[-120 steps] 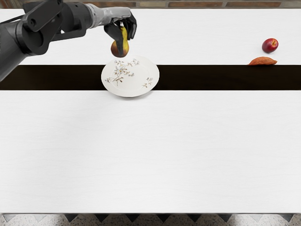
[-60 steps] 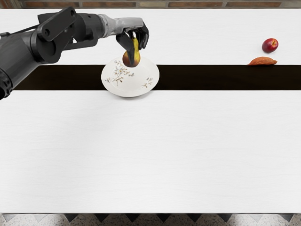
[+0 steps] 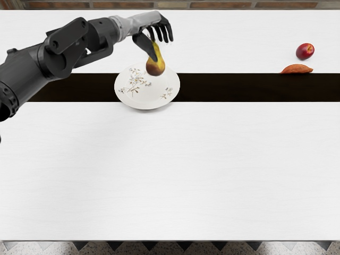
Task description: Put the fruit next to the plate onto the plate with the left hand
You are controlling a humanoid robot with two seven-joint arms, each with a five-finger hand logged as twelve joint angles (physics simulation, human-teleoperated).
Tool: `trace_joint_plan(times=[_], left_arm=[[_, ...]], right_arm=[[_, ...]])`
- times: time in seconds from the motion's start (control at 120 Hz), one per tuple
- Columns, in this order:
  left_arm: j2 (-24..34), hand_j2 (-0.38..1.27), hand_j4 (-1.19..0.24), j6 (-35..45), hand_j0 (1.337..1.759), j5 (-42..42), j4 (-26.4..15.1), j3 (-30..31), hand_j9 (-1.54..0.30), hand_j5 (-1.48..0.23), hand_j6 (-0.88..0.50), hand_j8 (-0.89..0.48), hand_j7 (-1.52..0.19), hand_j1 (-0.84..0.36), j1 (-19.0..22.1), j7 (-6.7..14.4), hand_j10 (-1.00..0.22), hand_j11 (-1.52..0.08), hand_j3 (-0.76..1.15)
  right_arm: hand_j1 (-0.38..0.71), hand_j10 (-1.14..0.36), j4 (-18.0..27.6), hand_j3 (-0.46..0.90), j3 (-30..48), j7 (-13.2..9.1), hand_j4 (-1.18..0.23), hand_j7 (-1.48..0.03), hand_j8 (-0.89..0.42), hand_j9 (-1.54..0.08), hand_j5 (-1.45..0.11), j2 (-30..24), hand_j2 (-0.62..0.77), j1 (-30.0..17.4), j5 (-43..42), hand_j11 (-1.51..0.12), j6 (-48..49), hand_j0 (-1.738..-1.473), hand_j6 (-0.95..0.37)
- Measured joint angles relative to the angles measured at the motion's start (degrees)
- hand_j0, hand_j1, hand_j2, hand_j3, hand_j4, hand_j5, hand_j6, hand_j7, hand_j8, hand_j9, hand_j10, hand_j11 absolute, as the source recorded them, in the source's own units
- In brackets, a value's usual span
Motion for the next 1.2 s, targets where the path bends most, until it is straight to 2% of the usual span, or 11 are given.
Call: trace_joint_plan(times=[0.167, 0.383, 0.458, 0.525, 0.575, 0.642, 0.725, 0.808, 0.95, 1.142, 1.2], left_arm=[[0.0, 0.2, -0.43, 4.7, 1.657, -3.5, -0.1, 0.0, -0.57, -0.57, -0.41, -0.38, -0.56, -0.12, 0.5, 0.0, -0.41, -0.57, 0.0], [0.0, 0.11, -0.35, 5.5, 1.658, -5.5, -1.1, -0.1, -0.45, -0.45, -0.34, -0.33, -0.45, -0.05, 3.0, 0.2, -0.34, -0.45, 0.0], [0.6, 0.1, -0.33, 1.6, 1.658, -9.3, -2.6, -0.1, -0.43, -0.43, -0.33, -0.32, -0.43, -0.03, 3.2, 0.6, -0.33, -0.43, 0.0], [5.8, 0.09, -0.32, -5.8, 1.658, -14.4, -4.5, -0.2, -0.42, -0.42, -0.32, -0.31, -0.42, -0.03, 3.2, 1.5, -0.32, -0.42, 0.0], [11.8, 0.08, -0.32, -10.2, 1.658, -17.7, -8.7, -0.3, -0.41, -0.41, -0.31, -0.31, -0.41, -0.02, 3.5, 3.0, -0.31, -0.41, 0.0], [20.5, 0.08, -0.31, -13.6, 1.658, -22.6, -18.2, -0.3, -0.4, -0.4, -0.31, -0.31, -0.4, -0.02, 3.9, 5.5, -0.31, -0.4, 0.0], [24.9, 0.07, -0.31, -18.1, 1.658, -28.3, -27.8, -0.4, -0.4, -0.4, -0.3, -0.3, -0.4, -0.01, 5.5, 7.8, -0.3, -0.4, 0.0], [31.1, 0.07, -0.29, -21.2, 1.658, -33.0, -35.3, -0.3, -0.38, -0.38, -0.29, -0.29, -0.38, 0.0, 6.1, 9.1, -0.29, -0.38, 0.0], [43.6, 0.04, -0.17, -23.1, 1.658, -41.0, -50.7, -0.3, -0.22, -0.22, -0.17, -0.17, -0.22, 0.15, 7.7, 10.8, -0.17, -0.22, 0.0], [48.2, 0.02, -0.07, -23.7, 1.658, -48.0, -58.8, -0.1, -0.08, -0.08, -0.06, -0.06, -0.08, 0.27, 12.0, 11.8, -0.06, -0.08, 0.0], [51.5, 0.01, -0.05, -23.7, 1.658, -48.9, -60.6, -0.1, -0.06, -0.06, -0.05, -0.05, -0.06, 0.29, 13.3, 13.3, -0.05, -0.06, 0.0]], right_arm=[[-0.31, -0.03, 0.0, 0.0, 0.0, 0.0, -0.03, -0.04, -0.03, -0.04, -0.04, 0.0, -0.01, 0.0, 0.0, -0.04, 0.0, -1.658, -0.03], [-0.31, -0.03, 0.0, 0.0, 0.0, 0.0, -0.03, -0.04, -0.03, -0.04, -0.04, 0.0, -0.01, 0.0, 0.0, -0.04, 0.0, -1.658, -0.03], [-0.31, -0.03, 0.0, 0.0, 0.0, 0.0, -0.03, -0.04, -0.03, -0.04, -0.04, 0.0, -0.01, 0.0, 0.0, -0.04, 0.0, -1.658, -0.03], [-0.31, -0.03, 0.0, 0.0, 0.0, 0.0, -0.03, -0.04, -0.03, -0.04, -0.04, 0.0, -0.01, 0.0, 0.0, -0.04, 0.0, -1.658, -0.03], [-0.31, -0.03, 0.0, 0.0, 0.0, 0.0, -0.03, -0.04, -0.03, -0.04, -0.04, 0.0, -0.01, 0.0, 0.0, -0.04, 0.0, -1.658, -0.03], [-0.31, -0.03, 0.0, 0.0, 0.0, 0.0, -0.03, -0.04, -0.03, -0.04, -0.04, 0.0, -0.01, 0.0, 0.0, -0.04, 0.0, -1.658, -0.03], [-0.31, -0.03, 0.0, 0.0, 0.0, 0.0, -0.03, -0.04, -0.03, -0.04, -0.04, 0.0, -0.01, -0.1, 0.0, -0.04, 0.0, -1.658, -0.03], [-0.31, -0.03, 0.0, 0.0, -0.1, 0.0, -0.03, -0.04, -0.03, -0.04, -0.04, 0.0, -0.01, -0.3, 0.0, -0.04, 0.0, -1.658, -0.03], [-0.31, -0.03, -0.3, 0.0, -0.1, 0.0, -0.03, -0.04, -0.03, -0.04, -0.04, 0.0, -0.01, -0.8, 0.0, -0.04, 0.0, -1.658, -0.03], [-0.31, -0.03, -0.4, 0.0, -0.1, 0.0, -0.03, -0.04, -0.03, -0.04, -0.04, 0.0, -0.01, -1.5, 0.0, -0.04, 0.0, -1.658, -0.03], [-0.31, -0.03, -0.4, 0.0, -0.1, 0.0, -0.03, -0.04, -0.03, -0.04, -0.04, 0.0, -0.01, -1.5, 0.0, -0.04, 0.0, -1.658, -0.03]])
